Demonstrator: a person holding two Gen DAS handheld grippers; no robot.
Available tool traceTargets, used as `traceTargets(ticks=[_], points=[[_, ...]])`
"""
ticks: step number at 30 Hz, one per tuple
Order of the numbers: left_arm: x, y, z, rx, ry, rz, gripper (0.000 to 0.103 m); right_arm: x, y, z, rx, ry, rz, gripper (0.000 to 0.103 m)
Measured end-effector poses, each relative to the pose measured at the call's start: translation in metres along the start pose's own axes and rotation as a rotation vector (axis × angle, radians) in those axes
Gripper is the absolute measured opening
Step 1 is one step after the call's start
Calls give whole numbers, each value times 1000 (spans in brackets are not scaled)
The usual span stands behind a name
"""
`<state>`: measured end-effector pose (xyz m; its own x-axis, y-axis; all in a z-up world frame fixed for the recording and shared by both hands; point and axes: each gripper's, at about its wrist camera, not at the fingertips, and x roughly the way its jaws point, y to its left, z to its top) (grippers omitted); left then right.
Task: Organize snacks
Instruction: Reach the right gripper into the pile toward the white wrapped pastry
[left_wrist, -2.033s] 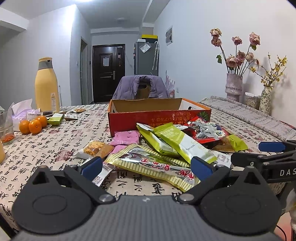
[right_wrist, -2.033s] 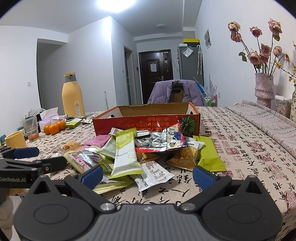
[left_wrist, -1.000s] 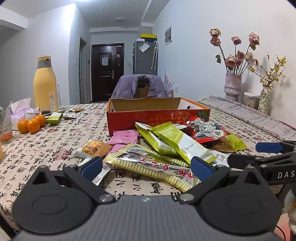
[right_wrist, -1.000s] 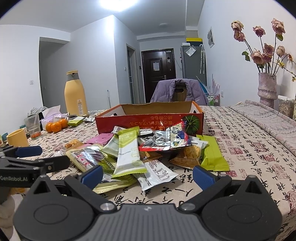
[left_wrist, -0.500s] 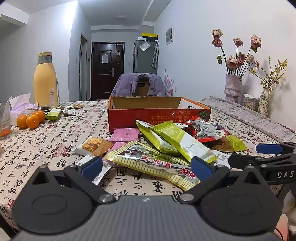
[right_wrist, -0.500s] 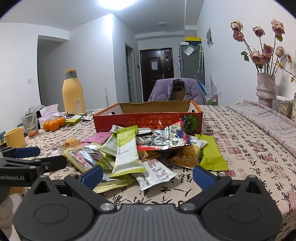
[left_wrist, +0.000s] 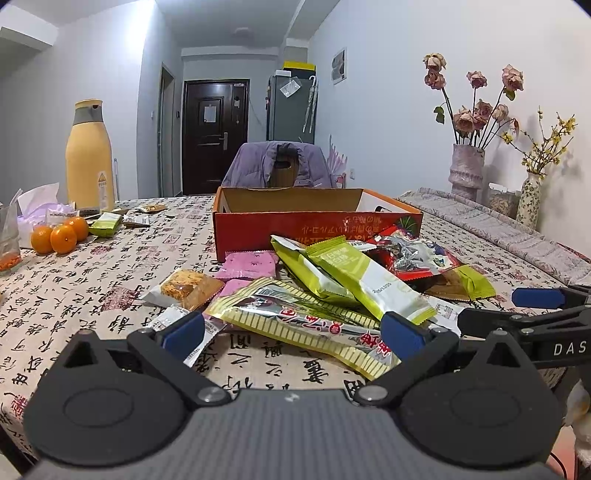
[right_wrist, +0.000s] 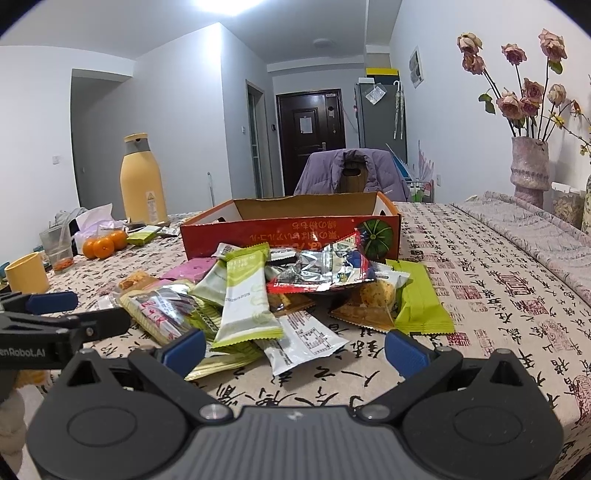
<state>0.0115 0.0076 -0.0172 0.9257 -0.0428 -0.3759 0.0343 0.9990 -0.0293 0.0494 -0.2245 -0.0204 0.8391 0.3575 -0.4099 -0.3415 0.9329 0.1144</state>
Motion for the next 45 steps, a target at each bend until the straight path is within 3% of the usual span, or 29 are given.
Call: traceTargets(ticks=[7, 14, 21, 22, 24, 30, 37, 39, 45], points=[[7, 3, 5, -10, 5, 22, 103, 9, 0, 0, -38, 15, -19, 102], [14, 8, 7, -22, 17, 37, 103, 32, 1, -1, -121, 81, -33, 89], [16, 11, 6, -24, 27, 50, 103, 59, 7, 10, -209, 126, -7, 86], [16, 12, 6, -27, 29, 52, 103, 63, 8, 11, -215, 134, -3, 84], [17, 13, 6, -30, 31, 54, 103, 70, 7, 13, -215, 155, 3, 71], [19, 16, 6, -36, 40, 57, 103, 79, 0, 13, -192, 174, 45, 67], [22, 17, 5, -45, 61, 53, 103, 72, 1, 11, -183, 163, 77, 50], [21, 18, 5, -44, 58, 55, 103, 67, 2, 10, -183, 153, 75, 40], [18, 18, 6, -48, 60, 59, 103, 54, -6, 9, -135, 130, 44, 39]])
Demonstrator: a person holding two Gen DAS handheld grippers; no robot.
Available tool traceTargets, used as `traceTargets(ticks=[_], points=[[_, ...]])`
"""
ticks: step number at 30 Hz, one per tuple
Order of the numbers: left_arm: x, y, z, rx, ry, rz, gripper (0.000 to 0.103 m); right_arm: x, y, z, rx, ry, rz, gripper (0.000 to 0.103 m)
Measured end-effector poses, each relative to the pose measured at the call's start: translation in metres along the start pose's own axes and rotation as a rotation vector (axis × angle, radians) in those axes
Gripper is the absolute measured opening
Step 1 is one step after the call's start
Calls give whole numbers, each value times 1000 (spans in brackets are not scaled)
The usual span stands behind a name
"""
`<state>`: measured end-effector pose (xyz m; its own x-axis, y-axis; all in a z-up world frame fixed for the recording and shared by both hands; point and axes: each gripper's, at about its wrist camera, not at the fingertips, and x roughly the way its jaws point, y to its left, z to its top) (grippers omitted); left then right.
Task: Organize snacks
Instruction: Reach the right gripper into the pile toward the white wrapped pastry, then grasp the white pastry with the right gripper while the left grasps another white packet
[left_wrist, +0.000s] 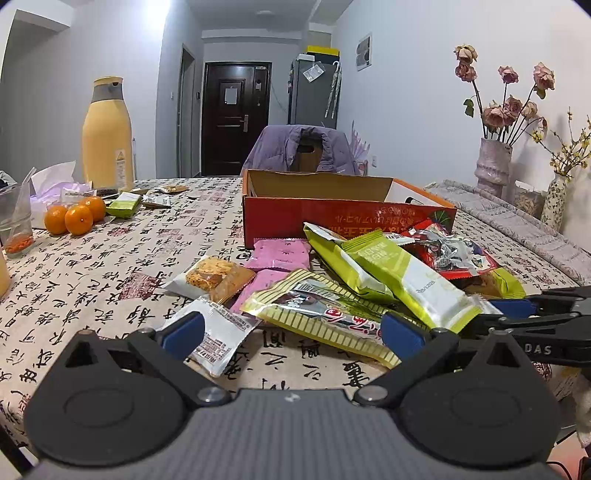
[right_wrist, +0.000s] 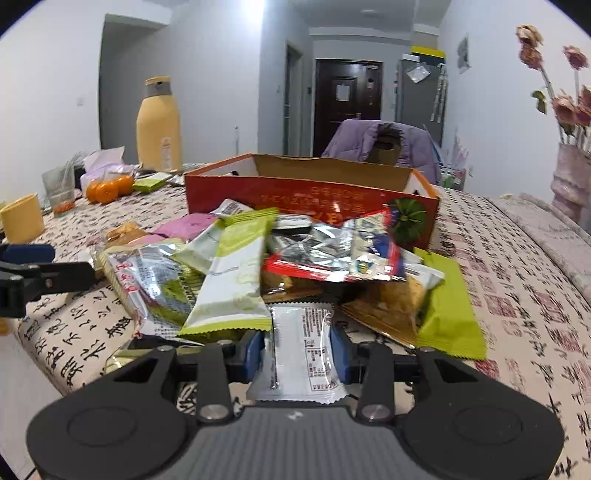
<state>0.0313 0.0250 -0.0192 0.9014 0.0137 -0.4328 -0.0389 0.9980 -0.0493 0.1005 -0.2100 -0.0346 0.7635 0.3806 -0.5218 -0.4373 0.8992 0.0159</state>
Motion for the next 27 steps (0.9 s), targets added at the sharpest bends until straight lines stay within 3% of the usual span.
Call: traceTargets(ticks=[13, 19, 27], points=[[2, 7, 3, 15, 41, 79, 103, -35, -19, -6, 87, -98, -94, 39], [18, 28, 4, 24, 90, 152, 103, -40, -19, -5, 95, -116, -104, 39], [45, 54, 3, 16, 151, 172, 103, -41, -16, -3, 99, -125, -114, 39]])
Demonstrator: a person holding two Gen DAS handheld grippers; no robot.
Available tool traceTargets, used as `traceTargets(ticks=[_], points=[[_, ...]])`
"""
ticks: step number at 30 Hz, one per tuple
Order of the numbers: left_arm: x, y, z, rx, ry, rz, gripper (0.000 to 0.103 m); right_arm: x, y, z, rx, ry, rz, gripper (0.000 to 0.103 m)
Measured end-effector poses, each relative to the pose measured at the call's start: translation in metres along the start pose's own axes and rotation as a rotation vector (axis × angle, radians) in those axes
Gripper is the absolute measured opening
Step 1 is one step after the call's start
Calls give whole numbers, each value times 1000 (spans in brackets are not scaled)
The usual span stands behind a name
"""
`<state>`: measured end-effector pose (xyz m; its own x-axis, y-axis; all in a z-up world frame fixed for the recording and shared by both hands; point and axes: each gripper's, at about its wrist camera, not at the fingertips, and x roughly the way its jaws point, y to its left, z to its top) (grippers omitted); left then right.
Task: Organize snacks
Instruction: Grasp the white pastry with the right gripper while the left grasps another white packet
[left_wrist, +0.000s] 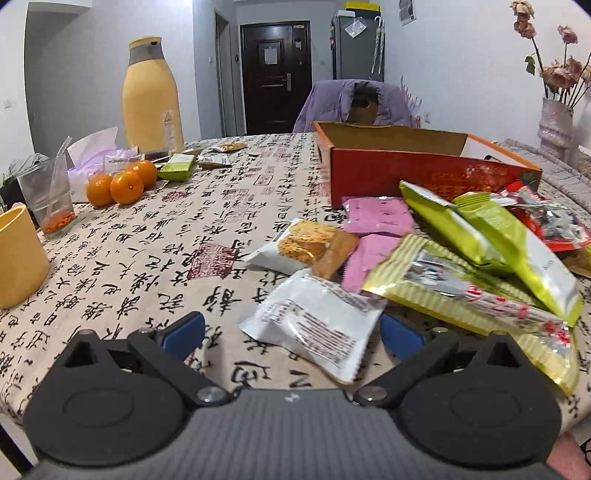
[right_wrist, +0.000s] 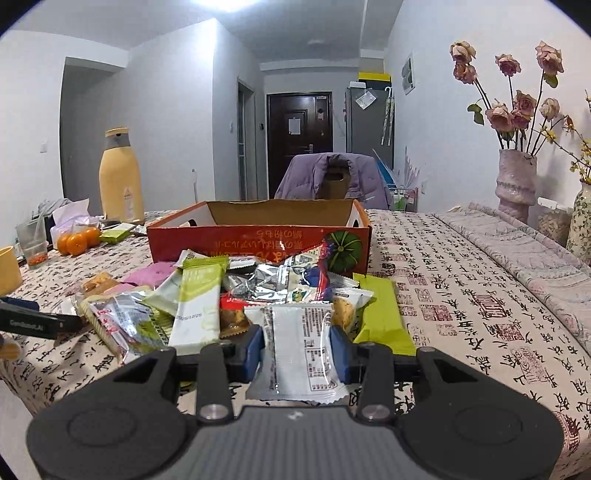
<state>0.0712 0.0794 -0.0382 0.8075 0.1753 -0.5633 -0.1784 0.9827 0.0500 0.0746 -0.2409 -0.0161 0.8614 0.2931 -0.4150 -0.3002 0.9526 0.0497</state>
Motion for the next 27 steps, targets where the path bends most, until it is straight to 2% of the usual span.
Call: traceTargets(ticks=[7, 11, 16, 20, 25, 27], points=[[15, 4, 6, 29, 23, -53, 103, 1, 0, 0, 2, 1, -3, 39], [18, 2, 7, 40, 28, -77, 98, 2, 0, 0, 5, 4, -5, 39], [15, 2, 5, 26, 18, -95, 83, 3, -1, -1, 12, 9, 1, 39], [9, 2, 2, 31, 4, -98, 74, 3, 0, -2, 10, 9, 7, 39], [0, 0, -1, 46, -20, -77, 55, 2, 0, -2, 11, 9, 8, 39], [-4, 0, -2, 43, -25, -77, 54, 0, 1, -3, 12, 7, 8, 39]])
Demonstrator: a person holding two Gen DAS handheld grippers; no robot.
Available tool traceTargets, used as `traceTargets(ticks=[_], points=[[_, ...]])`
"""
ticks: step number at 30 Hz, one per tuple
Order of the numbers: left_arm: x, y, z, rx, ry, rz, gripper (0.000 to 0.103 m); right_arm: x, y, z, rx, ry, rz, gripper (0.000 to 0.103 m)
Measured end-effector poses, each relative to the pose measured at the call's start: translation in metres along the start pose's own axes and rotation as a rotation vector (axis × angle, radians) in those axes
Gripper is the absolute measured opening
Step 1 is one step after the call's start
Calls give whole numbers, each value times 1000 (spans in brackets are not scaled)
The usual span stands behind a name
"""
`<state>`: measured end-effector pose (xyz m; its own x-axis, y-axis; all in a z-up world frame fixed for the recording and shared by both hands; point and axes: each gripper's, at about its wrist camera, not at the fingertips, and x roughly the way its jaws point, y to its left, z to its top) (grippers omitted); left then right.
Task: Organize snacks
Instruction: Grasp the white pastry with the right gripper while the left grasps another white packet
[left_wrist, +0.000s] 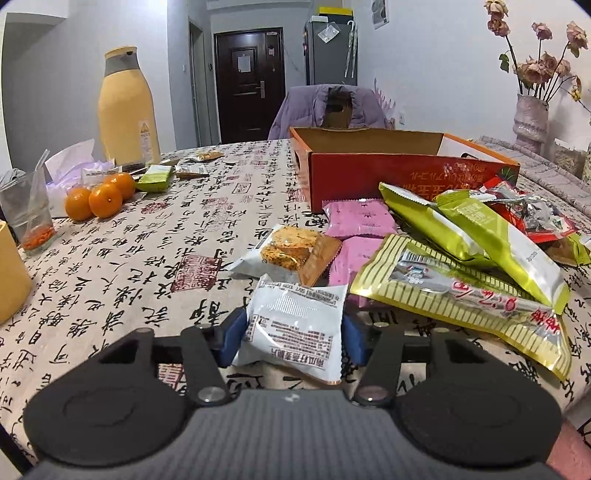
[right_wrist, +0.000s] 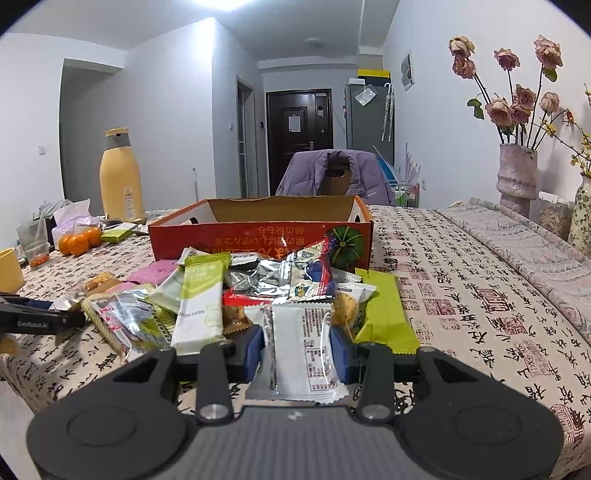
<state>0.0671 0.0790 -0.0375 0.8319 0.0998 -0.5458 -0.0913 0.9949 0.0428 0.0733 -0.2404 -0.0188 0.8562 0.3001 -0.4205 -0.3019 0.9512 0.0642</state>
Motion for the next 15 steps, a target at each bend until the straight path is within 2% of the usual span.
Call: traceTargets(ticks=[9, 15], points=[[-22, -4, 0, 11, -62, 26, 53, -5, -1, 0, 4, -13, 2, 39], [-34, -8, 12, -1, -106, 28, 53, -9, 2, 4, -3, -33, 5, 39]])
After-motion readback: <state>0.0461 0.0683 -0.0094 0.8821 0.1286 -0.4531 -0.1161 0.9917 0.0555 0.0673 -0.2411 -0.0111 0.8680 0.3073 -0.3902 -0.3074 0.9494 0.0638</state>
